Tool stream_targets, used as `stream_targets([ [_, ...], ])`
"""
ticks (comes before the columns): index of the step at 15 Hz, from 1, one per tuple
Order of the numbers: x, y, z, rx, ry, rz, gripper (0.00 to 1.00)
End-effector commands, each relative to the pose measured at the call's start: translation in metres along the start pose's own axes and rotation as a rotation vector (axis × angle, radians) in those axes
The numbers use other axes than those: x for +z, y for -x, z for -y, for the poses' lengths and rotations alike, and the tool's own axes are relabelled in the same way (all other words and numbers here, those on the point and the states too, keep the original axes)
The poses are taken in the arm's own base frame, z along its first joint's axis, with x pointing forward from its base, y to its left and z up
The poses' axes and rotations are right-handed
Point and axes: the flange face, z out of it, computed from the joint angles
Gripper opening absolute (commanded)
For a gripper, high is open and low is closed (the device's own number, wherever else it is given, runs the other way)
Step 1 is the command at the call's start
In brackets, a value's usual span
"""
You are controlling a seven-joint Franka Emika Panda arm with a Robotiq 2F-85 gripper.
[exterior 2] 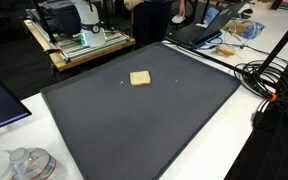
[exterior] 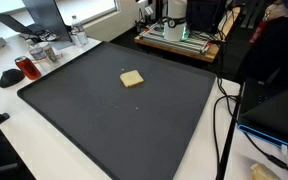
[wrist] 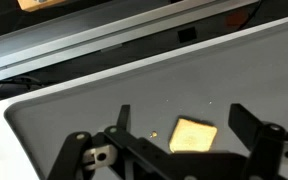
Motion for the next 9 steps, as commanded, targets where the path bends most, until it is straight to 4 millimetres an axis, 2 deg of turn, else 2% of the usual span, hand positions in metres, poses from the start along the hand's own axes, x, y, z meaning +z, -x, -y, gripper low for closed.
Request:
stream_targets([
  [1, -0.0005, -0.0001, -0.0001, 0.0, 0.0, 0.001, 1.0],
  [8, -0.0005, -0.0001, -0.0001, 0.0, 0.0, 0.001, 1.0],
  [9, -0.0028, 0.0015, 0.0059, -0.02, -0.001, -0.009, 1.0],
])
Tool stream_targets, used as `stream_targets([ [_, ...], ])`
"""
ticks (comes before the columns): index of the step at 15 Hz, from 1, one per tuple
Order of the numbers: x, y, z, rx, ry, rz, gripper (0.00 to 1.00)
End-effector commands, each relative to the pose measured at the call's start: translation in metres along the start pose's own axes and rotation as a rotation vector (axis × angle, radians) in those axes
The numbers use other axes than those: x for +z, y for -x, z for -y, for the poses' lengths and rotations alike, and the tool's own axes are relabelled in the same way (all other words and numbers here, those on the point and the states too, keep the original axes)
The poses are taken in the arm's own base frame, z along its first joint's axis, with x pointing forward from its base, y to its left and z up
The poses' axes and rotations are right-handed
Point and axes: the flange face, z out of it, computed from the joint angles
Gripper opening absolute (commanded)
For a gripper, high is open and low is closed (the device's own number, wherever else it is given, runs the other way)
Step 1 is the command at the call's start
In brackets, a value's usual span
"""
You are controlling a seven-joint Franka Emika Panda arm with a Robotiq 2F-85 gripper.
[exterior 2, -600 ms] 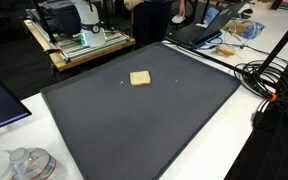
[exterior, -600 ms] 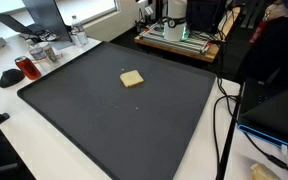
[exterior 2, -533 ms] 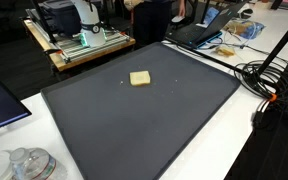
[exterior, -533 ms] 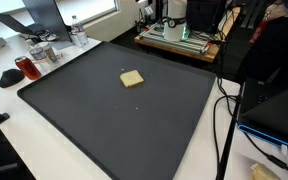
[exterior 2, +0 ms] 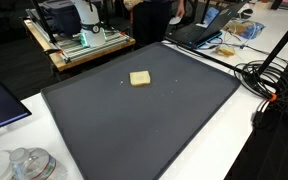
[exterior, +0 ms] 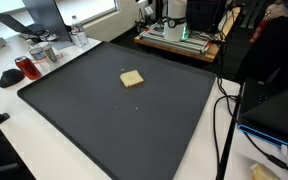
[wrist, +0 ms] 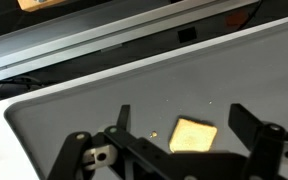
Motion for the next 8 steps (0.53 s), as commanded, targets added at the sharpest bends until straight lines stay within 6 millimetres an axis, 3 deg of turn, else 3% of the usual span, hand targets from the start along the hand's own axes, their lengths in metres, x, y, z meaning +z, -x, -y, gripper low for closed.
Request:
stream_targets([
  [1, -0.006, 0.006, 0.018, -0.059, -0.003, -0.019, 1.0],
  [4, -0.015, 0.021, 0.051, -0.186, -0.034, -0.035, 1.0],
  [8, -0.037, 0.061, 0.115, -0.401, -0.124, -0.049, 1.0],
])
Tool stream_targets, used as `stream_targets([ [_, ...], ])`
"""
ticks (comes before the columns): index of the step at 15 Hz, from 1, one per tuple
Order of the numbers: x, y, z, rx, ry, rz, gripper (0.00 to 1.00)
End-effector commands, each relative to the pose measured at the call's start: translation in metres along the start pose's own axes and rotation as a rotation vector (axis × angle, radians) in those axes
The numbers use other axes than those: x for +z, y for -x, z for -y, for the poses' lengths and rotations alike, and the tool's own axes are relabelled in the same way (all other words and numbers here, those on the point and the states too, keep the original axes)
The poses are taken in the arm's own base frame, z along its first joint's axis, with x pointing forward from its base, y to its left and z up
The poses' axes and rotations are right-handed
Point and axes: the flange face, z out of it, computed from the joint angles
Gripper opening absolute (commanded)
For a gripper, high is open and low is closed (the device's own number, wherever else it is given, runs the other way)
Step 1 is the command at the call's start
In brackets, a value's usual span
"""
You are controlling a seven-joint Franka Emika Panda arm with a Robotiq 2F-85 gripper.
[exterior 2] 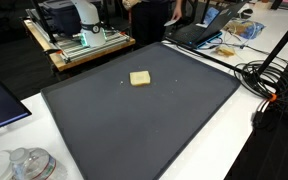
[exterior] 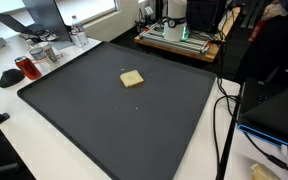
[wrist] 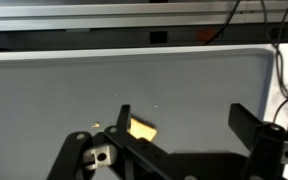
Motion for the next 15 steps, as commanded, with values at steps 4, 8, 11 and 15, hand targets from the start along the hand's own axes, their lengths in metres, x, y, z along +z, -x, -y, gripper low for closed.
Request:
stream_targets([
  [4, -0.038, 0.05, 0.111, -0.352, -0.121, -0.028, 1.0],
  [8, -0.066, 0.061, 0.142, -0.527, -0.166, -0.057, 1.0],
  [11, -0.079, 0.061, 0.147, -0.603, -0.183, -0.07, 0.68],
  [15, -0.087, 0.061, 0.15, -0.669, -0.189, -0.078, 0.38],
])
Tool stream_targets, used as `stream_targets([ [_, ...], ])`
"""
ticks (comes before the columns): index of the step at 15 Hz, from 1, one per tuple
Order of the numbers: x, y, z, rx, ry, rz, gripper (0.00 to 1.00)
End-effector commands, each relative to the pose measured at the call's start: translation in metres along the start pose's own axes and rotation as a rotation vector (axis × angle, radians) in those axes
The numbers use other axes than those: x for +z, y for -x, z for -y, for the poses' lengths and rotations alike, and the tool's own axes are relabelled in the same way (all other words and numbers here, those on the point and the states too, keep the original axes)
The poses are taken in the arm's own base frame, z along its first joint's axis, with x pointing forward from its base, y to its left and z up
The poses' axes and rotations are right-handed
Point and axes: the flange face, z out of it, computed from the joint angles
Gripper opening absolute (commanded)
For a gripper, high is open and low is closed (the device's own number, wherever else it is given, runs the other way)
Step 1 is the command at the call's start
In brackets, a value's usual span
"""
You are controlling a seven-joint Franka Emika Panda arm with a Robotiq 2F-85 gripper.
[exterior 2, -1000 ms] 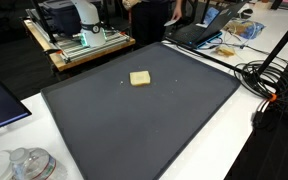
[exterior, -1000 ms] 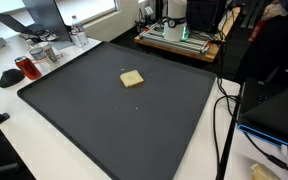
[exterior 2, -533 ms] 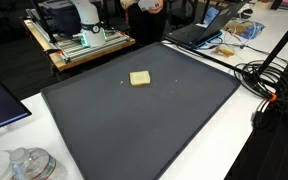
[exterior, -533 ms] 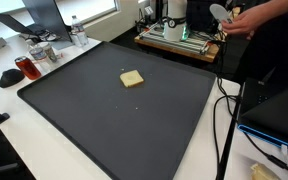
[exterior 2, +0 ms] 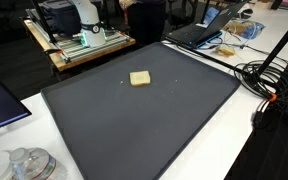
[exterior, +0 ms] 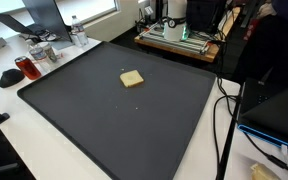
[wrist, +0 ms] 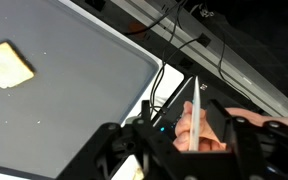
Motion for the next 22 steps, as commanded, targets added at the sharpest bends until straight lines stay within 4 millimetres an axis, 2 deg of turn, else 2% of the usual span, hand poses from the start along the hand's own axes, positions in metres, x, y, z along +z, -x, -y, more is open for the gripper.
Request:
stream_targets([
  [1, -0.008, -0.003, 0.004, -0.064, -0.043, 0.013, 0.3],
  [5, -0.009, -0.001, 0.005, -0.093, -0.043, 0.015, 0.03],
  [6, -0.009, -0.001, 0.005, -0.098, -0.042, 0.016, 0.0],
  [12, -0.011, 0.0, 0.001, -0.111, -0.045, 0.016, 0.01],
  [15, -0.01, -0.006, -0.011, -0.084, -0.036, 0.012, 0.01],
  [19, -0.001, -0.029, -0.049, 0.031, 0.061, -0.009, 0.01],
  [22, 0.016, -0.052, -0.081, 0.121, 0.16, -0.017, 0.01],
])
